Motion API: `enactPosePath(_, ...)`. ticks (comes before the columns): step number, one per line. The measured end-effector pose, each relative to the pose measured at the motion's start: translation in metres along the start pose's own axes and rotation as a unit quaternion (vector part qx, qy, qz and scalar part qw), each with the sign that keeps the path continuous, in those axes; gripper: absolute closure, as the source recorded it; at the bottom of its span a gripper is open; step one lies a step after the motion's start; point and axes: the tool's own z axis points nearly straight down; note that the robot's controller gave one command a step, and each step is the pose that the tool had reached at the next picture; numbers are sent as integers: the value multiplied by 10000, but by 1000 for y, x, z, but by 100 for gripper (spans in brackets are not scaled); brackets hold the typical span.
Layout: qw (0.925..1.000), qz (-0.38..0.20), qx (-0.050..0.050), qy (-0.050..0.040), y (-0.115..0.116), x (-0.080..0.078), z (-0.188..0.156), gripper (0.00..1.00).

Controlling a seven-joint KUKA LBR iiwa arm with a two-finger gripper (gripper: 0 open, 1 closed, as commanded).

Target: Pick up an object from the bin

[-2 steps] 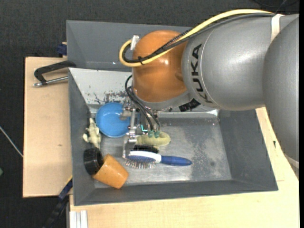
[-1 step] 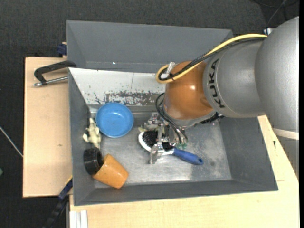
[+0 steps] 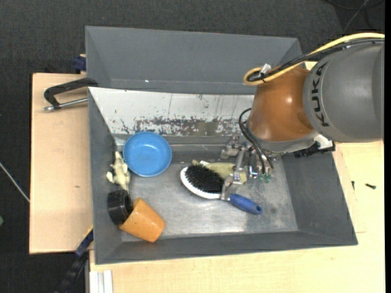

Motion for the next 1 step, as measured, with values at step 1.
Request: enactPosePath(1,9953,964,-7,19,-4,-1,-7,0)
